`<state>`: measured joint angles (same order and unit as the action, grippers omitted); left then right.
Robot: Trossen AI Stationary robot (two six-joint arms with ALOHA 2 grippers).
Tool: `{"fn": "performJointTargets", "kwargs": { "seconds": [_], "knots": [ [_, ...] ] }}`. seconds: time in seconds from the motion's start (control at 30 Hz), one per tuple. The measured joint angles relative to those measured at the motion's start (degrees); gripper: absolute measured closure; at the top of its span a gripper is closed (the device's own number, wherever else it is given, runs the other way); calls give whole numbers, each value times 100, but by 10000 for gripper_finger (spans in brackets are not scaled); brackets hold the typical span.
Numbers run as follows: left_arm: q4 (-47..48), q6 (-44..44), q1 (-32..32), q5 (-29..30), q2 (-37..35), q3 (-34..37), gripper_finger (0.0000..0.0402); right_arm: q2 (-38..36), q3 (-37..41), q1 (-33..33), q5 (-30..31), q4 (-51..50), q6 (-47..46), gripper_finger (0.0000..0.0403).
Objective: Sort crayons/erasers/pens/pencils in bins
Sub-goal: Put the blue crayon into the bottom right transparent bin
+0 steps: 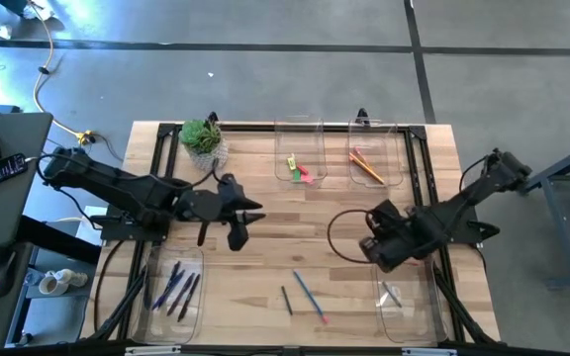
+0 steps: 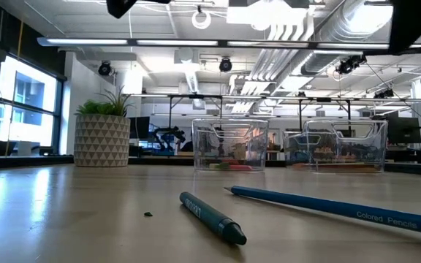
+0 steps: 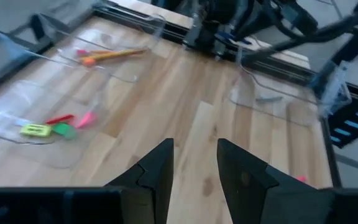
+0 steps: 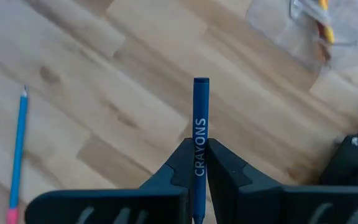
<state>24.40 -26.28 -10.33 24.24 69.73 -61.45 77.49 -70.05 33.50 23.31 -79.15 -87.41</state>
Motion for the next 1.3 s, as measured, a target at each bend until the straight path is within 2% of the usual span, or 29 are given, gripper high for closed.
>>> {"fn": "performJointTargets", "kwargs": {
  "seconds": [0.27, 0.5, 0.7, 0.83, 1.0, 1.3],
  "knots": [
    [-98, 71, -236, -234, 356, -69, 289, -76, 196, 870, -518, 96, -449, 387],
    [26, 520, -400, -294, 852, -600, 289, -23, 198, 1655, -483, 139, -1325, 387],
    [331, 885, -541, -294, 1353, -1144, 289, 370, 198, 2141, -516, 355, -1734, 387],
    [674, 914, -633, -296, 1690, -1485, 289, 625, 198, 2322, -657, 629, -1764, 387],
    [891, 1083, -739, -500, 2037, -1802, 289, 962, 198, 2460, -1215, 647, -1773, 387],
    [937, 1156, -988, -617, 2443, -1906, 289, 1548, 198, 2511, -1680, 766, -1727, 387]
  ]
}}
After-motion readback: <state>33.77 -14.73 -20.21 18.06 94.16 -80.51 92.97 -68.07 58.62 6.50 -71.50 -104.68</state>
